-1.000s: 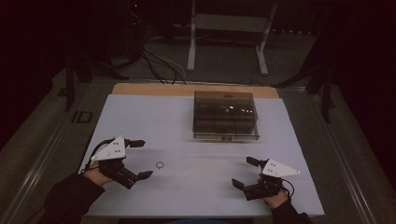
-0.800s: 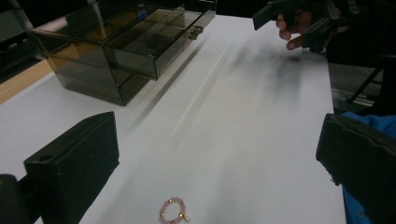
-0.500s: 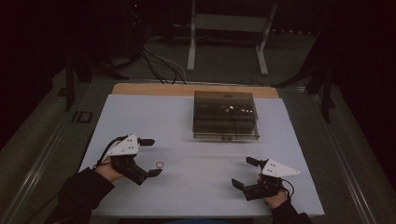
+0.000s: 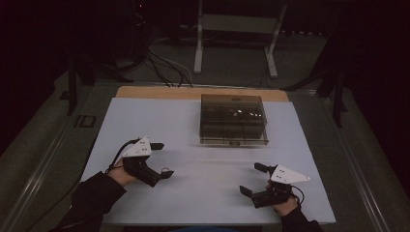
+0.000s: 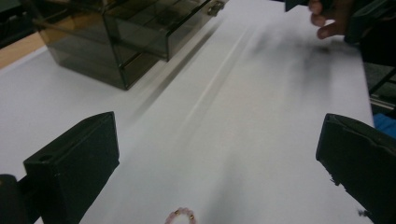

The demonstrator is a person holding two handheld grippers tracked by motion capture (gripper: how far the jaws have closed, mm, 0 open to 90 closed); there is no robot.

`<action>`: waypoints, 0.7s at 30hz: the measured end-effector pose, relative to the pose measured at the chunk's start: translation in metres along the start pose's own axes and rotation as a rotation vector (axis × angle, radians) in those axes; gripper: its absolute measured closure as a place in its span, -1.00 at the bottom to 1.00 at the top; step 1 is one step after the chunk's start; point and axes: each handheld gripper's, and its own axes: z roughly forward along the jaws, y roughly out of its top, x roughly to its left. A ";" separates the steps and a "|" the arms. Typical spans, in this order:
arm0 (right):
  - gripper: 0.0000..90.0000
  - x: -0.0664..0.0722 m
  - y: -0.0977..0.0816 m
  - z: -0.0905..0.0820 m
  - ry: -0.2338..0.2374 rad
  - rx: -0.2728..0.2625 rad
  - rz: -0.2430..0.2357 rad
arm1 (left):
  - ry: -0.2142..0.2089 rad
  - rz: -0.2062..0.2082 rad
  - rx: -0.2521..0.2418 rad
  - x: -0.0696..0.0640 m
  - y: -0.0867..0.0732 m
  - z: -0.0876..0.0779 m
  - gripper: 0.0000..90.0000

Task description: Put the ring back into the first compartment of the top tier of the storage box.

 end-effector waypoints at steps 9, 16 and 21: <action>-1.00 0.000 0.000 0.000 0.003 0.002 0.002 | 0.076 -0.053 0.024 0.009 -0.014 0.004 -0.98; -1.00 0.000 0.000 0.001 0.004 0.006 0.000 | 0.104 -0.090 0.061 0.012 -0.025 0.008 -0.98; -1.00 0.000 0.000 0.001 0.005 0.008 0.000 | 0.117 -0.099 0.102 0.013 -0.031 0.013 -0.98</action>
